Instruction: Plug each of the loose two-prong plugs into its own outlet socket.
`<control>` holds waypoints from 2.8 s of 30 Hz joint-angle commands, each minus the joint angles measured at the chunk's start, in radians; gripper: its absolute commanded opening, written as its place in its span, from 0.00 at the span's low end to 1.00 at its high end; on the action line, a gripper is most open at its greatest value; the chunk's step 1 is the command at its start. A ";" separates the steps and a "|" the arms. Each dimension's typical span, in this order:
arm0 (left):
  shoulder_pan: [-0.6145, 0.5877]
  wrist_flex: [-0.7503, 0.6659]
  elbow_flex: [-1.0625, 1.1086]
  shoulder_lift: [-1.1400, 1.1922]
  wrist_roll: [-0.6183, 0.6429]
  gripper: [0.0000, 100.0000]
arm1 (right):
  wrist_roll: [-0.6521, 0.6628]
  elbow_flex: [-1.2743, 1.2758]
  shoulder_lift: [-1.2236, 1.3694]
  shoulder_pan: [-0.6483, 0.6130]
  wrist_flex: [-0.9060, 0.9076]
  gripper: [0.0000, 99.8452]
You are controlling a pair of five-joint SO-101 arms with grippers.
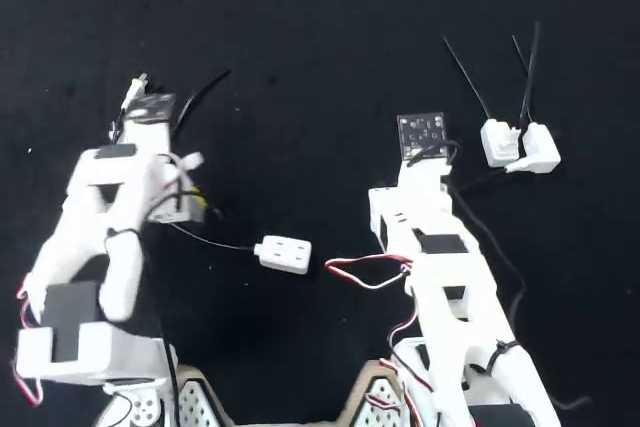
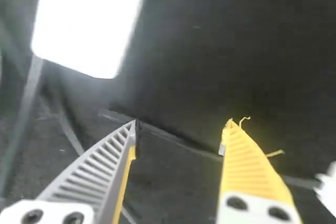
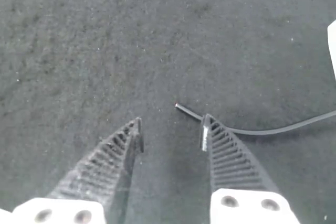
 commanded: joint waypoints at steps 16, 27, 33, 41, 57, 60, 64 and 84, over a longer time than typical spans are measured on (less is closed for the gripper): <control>-0.236 0.353 -0.378 -0.121 -0.043 0.26 | -0.003 -0.058 -0.038 -0.017 -0.023 0.17; -0.200 0.361 -0.860 0.164 -0.176 0.26 | -0.005 -0.058 -0.038 -0.017 -0.020 0.17; -0.200 0.361 -1.147 0.445 -0.222 0.26 | -0.005 -0.059 -0.038 -0.017 -0.020 0.17; -0.176 0.367 -1.596 0.781 -0.247 0.26 | -0.006 -0.061 -0.038 -0.017 -0.021 0.17; -0.133 0.273 -2.164 1.297 -0.250 0.26 | -0.006 -0.058 -0.033 -0.017 -0.026 0.17; -0.136 0.258 -2.206 1.350 -0.252 0.26 | -0.006 -0.058 -0.033 -0.017 -0.026 0.17; -0.140 0.258 -2.226 1.387 -0.252 0.26 | -0.006 -0.058 -0.033 -0.017 -0.026 0.17; -0.133 0.456 -2.290 1.301 -0.163 0.03 | -0.005 -0.058 -0.033 -0.017 -0.026 0.17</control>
